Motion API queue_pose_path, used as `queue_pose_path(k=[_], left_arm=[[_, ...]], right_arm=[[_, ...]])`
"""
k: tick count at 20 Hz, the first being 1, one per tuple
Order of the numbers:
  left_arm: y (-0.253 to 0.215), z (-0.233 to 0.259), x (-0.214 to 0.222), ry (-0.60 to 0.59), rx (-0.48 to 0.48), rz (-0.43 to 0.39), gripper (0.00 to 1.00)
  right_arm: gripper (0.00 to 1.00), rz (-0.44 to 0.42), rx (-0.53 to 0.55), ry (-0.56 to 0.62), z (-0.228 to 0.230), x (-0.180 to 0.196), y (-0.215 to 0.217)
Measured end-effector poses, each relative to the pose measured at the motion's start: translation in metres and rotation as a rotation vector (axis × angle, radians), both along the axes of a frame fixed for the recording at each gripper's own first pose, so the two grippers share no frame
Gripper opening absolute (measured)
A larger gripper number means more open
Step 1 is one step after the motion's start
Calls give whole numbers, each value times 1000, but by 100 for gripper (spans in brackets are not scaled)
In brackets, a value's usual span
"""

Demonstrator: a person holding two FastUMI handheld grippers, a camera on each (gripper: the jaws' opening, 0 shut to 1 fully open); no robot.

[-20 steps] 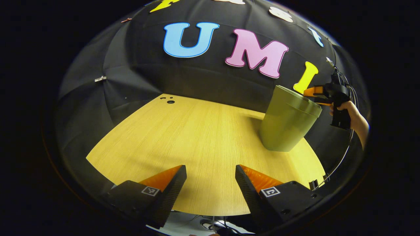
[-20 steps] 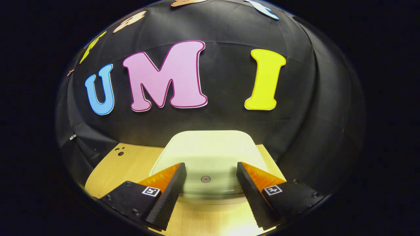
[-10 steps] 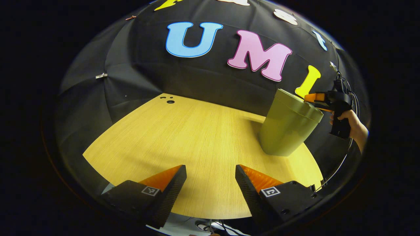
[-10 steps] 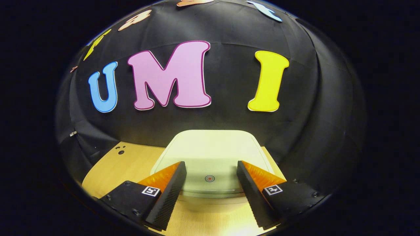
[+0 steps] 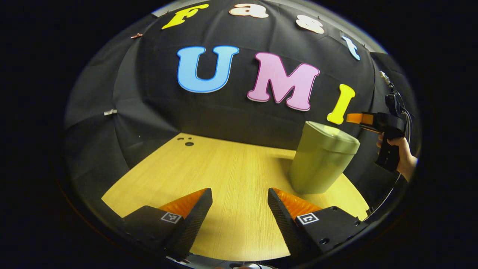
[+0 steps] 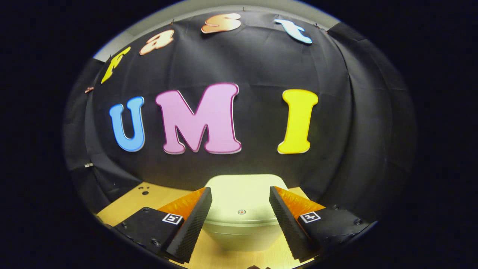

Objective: Press the lid of the desktop garbage bin to open it, pick up the crumpled paper on the desktop and throw it into the bin, then pick up the pop can on the desktop and drop it into the bin, and finally close the garbage bin lid.

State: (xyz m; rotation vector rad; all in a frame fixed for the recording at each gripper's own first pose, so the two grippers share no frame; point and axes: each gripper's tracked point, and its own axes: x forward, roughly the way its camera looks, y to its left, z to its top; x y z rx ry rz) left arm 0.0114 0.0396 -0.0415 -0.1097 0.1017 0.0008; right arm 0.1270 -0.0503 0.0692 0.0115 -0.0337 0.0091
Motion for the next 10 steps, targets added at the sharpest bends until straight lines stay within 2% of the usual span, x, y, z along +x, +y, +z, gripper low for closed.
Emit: queue_pose_path(k=[5, 10], left_arm=[[-7, 43, -4, -97, 2, -12, 96], [-7, 73, -18, -197, -17, -24, 96]], right_arm=[[97, 20, -49, -85, 22, -54, 6], [97, 71, -8, -59, -15, -120, 25]])
